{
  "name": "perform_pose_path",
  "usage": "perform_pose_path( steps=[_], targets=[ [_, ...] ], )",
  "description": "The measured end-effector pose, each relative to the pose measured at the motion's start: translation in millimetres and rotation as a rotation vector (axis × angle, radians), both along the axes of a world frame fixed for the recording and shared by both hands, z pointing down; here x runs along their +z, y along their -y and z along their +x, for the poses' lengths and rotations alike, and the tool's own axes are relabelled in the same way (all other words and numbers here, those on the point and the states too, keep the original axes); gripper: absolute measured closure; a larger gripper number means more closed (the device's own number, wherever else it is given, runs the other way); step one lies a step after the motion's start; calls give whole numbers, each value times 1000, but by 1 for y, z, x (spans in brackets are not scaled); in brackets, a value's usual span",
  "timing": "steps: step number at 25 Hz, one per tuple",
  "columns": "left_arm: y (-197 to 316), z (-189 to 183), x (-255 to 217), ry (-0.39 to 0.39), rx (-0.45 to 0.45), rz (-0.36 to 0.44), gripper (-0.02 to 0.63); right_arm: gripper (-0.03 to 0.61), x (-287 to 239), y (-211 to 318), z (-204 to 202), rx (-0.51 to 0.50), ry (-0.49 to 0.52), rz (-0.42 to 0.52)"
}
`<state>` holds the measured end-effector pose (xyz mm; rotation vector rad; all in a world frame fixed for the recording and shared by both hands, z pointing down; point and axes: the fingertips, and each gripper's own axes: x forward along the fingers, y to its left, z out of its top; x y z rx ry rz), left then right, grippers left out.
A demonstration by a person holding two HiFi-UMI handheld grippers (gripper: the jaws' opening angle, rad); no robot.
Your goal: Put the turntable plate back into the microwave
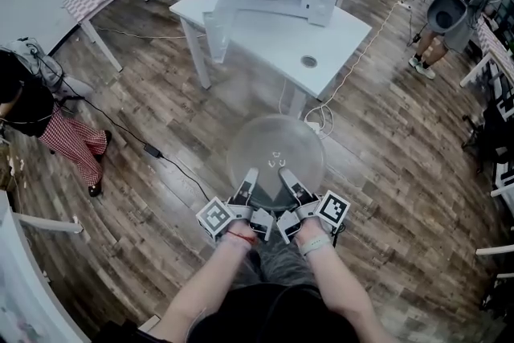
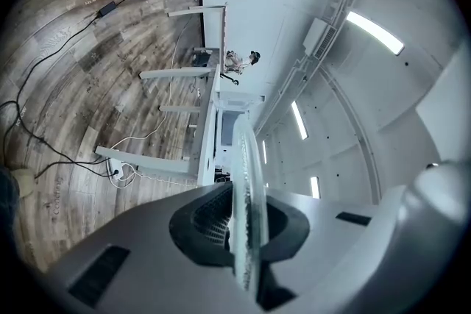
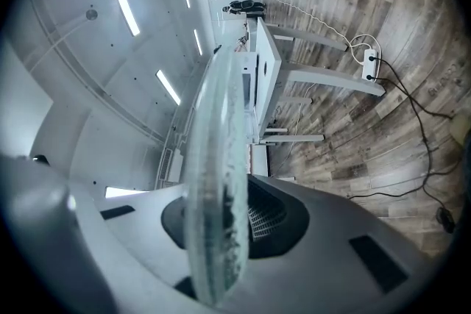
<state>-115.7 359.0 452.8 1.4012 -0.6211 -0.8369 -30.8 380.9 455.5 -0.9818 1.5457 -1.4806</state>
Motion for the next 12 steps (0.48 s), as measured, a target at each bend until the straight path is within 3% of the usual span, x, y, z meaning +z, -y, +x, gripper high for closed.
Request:
perform_pose_path(
  steps=[12],
  targets=[
    [60, 28, 9, 12, -55, -23, 584, 509, 8, 64, 29, -54, 1, -25]
  ],
)
